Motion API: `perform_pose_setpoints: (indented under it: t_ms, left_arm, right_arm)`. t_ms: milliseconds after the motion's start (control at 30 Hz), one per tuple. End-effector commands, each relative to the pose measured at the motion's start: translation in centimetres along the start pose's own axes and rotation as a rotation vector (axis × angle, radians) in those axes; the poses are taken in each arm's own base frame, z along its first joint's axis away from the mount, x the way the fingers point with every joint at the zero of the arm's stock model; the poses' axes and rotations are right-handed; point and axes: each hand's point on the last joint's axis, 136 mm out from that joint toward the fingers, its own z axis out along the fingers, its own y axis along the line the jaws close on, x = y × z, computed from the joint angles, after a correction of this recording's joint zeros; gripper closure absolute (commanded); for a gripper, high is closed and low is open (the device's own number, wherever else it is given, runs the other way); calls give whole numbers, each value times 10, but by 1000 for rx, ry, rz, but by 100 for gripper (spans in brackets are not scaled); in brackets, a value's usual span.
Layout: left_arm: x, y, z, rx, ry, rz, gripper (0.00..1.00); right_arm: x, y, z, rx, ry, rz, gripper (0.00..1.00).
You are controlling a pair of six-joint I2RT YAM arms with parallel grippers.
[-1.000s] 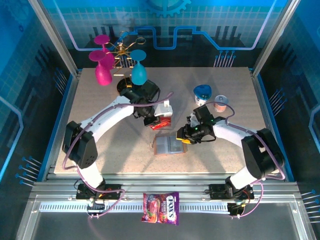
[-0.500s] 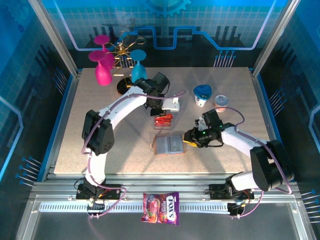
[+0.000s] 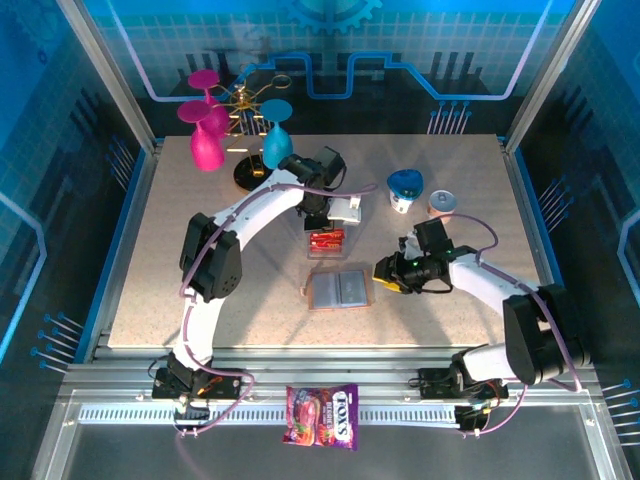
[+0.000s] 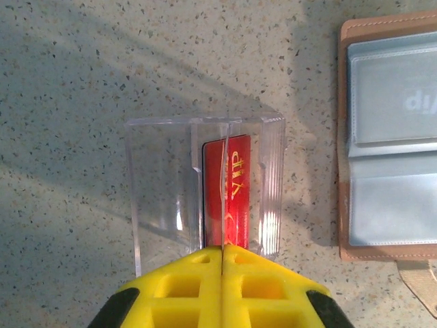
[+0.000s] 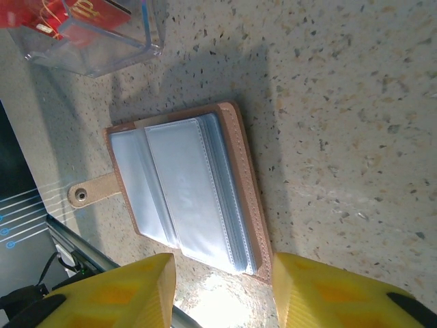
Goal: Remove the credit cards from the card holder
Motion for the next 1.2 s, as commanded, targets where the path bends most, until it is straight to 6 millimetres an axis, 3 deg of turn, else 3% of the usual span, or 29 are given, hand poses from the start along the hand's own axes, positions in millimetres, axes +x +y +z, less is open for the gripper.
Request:
perform_pose_setpoints:
  t_ms: [0,300,500,833,1067,1167]
  left_arm:
    - [2,-1,6,23,24,22,100]
    - [6,-3,18,49,51,3,92]
    - [14,1,21,38,98,-15,76]
    - [-21,0,-18,4,-94,-100,69]
    - [-42,15,-36,-76,-239,-371,70]
    - [-49,12,-43,-61,-318,-508,70]
  right_arm:
    - [5,-4,-6,-6,9,6,57]
    - [4,-8,-8,-12,8,14,57]
    - [4,-9,-11,-18,-2,16,57]
    - [3,-4,-13,-40,-7,12,57]
    - [1,-1,-11,-45,-5,7,57]
    - [0,3,-9,-48,2,-6,57]
